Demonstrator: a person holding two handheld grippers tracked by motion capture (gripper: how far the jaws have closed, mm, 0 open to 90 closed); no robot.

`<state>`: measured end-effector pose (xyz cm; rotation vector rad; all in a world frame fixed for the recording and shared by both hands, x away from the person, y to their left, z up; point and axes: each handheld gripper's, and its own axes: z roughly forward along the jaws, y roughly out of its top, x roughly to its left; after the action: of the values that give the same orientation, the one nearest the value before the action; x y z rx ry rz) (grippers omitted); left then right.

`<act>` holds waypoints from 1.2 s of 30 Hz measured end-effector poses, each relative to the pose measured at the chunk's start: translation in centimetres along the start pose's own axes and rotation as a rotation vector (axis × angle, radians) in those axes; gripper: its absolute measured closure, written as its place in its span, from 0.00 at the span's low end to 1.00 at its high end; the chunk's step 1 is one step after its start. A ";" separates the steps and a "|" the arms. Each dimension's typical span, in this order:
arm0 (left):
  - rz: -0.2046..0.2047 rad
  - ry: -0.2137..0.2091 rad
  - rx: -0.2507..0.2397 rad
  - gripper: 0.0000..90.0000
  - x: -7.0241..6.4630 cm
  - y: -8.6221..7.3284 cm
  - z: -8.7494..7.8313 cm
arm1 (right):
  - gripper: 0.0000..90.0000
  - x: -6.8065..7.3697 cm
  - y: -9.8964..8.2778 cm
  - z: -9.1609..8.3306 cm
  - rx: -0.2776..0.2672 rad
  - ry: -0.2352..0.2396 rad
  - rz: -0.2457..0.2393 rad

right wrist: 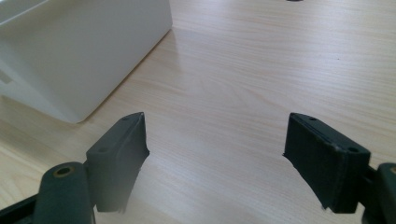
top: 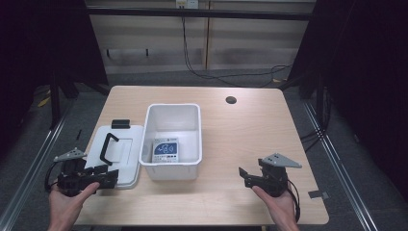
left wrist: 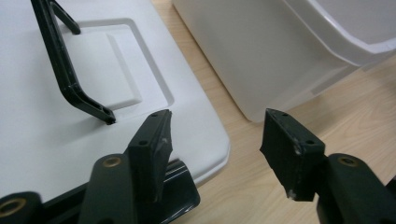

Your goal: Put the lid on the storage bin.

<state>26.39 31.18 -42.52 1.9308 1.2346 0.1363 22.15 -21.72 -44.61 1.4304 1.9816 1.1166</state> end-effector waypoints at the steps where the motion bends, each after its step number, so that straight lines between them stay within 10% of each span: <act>1: 0.000 0.000 0.000 0.47 0.0 0.0 0.0 | 0.23 0.0 0.0 0.0 0.000 0.000 0.000; 17: 0.043 -0.005 0.047 0.63 -0.9 0.8 -0.9 | 0.23 0.9 -0.1 -0.4 0.036 0.040 -0.034; 25: -0.003 -0.014 0.037 0.68 -0.3 2.6 -1.9 | 0.23 0.6 -0.1 -0.6 0.040 0.029 -0.019; 36: -0.057 0.119 0.157 0.65 1.5 5.7 -1.6 | 0.23 0.6 -0.2 -0.6 0.041 0.032 -0.010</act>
<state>30.40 32.27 -38.08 2.0434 1.4144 0.1290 21.38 -21.43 -44.37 1.4305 2.0428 1.1070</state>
